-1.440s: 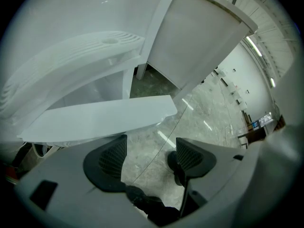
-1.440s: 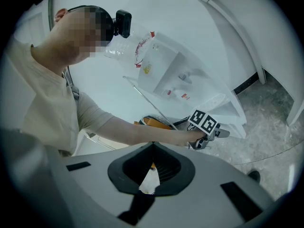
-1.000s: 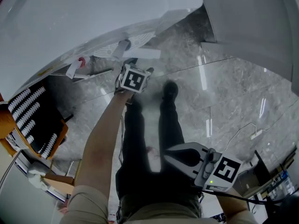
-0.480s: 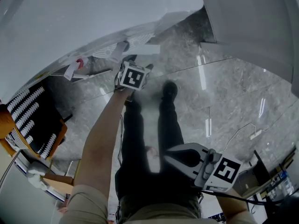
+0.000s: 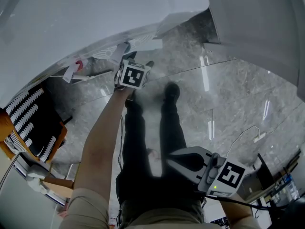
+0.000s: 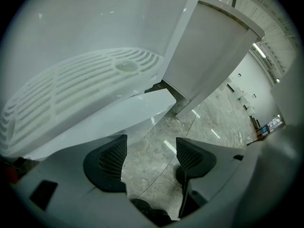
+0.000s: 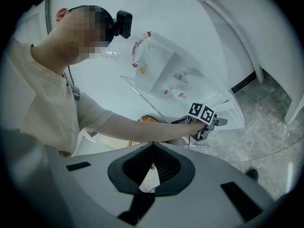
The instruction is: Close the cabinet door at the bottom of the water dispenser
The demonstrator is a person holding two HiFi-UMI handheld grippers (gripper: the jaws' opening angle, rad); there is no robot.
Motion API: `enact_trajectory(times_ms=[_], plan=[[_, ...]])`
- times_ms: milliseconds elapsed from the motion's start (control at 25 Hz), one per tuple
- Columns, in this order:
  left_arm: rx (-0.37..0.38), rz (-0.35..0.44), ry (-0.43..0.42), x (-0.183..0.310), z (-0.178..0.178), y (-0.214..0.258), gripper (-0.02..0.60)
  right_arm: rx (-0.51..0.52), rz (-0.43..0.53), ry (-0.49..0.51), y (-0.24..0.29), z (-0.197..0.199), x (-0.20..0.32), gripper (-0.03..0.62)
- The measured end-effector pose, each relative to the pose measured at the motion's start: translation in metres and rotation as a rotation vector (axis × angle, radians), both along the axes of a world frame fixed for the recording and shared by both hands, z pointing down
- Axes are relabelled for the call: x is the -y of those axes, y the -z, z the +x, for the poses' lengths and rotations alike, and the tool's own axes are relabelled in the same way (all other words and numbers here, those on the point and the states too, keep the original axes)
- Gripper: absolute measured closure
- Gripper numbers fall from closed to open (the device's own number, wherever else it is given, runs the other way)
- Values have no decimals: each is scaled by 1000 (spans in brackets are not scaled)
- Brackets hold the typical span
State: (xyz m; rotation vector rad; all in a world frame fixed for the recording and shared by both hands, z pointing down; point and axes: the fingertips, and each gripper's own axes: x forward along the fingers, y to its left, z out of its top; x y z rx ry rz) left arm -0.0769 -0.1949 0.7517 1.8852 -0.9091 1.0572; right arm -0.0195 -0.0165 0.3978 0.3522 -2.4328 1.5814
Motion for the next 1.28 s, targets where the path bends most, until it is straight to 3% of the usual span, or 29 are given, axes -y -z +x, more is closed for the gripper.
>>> enact_trajectory(times_ms=[520,800,1280], plan=[[23,35,53,13,-8,-2,270,-3,-10,-5,-2,2,2,579],[-50,20,182,27,-8,5,269,-8,-16,-5,-3,4,-1,579],[-87,74,274,44,-3,2,270,-26,-27,-3,-10,14,-5,579]])
